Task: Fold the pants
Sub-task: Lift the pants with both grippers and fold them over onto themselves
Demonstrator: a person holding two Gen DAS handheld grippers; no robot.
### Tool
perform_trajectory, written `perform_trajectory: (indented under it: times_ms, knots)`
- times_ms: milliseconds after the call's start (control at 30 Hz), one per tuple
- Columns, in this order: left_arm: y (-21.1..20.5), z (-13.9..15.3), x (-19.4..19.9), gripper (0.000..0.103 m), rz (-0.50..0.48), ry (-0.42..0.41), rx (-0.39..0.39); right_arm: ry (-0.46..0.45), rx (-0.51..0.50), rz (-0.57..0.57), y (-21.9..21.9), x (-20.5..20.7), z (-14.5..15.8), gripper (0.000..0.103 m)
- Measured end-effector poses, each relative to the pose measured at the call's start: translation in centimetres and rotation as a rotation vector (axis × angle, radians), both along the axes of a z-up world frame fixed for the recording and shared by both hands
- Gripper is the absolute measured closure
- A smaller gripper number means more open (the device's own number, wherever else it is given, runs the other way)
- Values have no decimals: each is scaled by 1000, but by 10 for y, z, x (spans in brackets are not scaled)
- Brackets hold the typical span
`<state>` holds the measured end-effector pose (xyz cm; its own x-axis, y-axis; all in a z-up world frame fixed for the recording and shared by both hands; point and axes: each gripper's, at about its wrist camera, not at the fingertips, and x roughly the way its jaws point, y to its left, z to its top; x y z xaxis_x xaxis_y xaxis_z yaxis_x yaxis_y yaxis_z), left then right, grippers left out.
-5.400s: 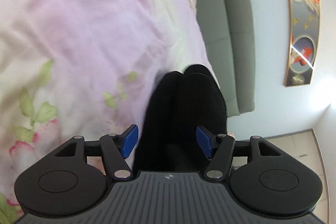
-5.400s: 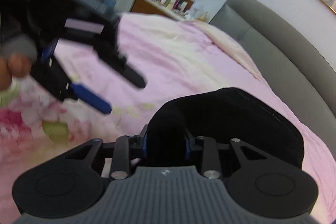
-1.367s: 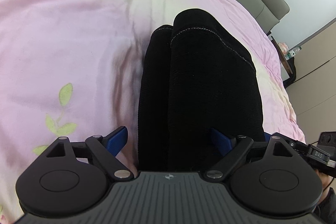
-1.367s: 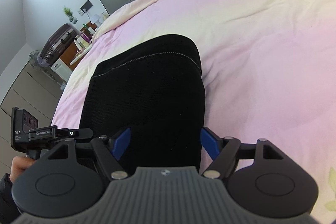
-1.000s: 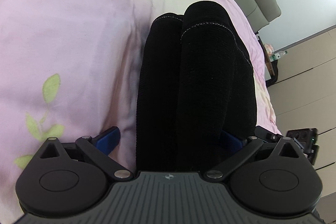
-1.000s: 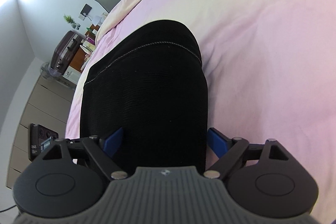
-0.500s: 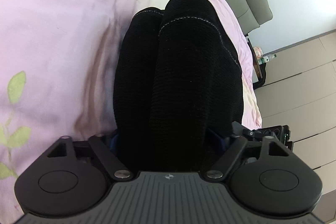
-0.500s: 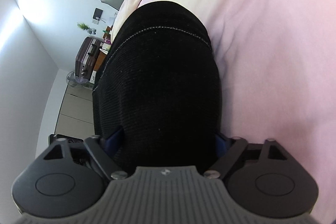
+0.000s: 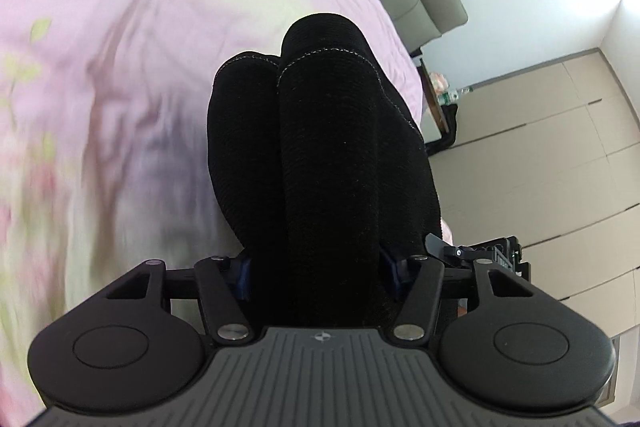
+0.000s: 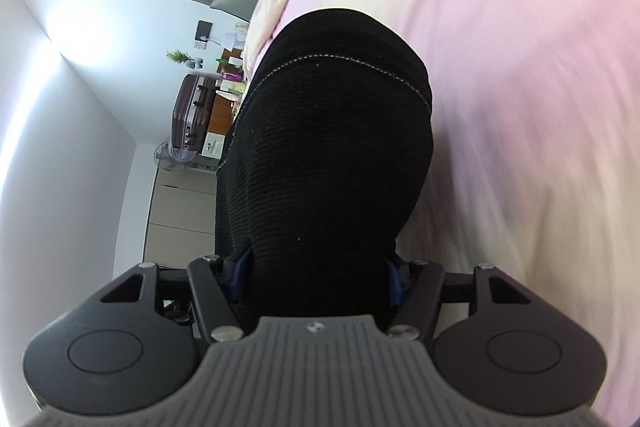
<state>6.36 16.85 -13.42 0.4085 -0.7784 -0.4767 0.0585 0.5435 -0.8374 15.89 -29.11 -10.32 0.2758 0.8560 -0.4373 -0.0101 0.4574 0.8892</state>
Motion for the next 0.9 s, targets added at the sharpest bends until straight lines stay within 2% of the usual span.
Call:
perform_trajectory:
  times_ms: [100,133,167,200,233,333,467,600,767,900]
  knots:
    - [-13,-19,-23,36,-26,56,49,83,-25,-10,-9,-36,-21,43]
    - [-17,-29,-28,35,-40,76,77,111,-59,-12,-10,-48,-31,40]
    - [-20,-37,-32,33,-54,90,106,106,-102,-8,-10,-56,-38,39]
    - [-22,-43,-34,27,-64,95,124,73,-138,2,-9,-63,-40,37]
    - [-20,-46,-36,19,-55,90,123,27,-151,4,-9,-69,-39,37]
    - [-8,-47,-34,16,-22,118,87,8,-125,-17,-14,-71,-36,33]
    - [-3,-48,-30,13,-12,122,74,-45,-162,-14,-19,-68,-32,29]
    - [1,-64,-39,2,-10,136,42,-39,-126,-30,-20,-59,-40,22]
    - [5,-72,-40,0,-17,136,13,-29,-101,0,-11,-47,-59,16]
    - [-2,-72,-41,0,-20,123,26,-72,-114,32,1,-43,-66,16]
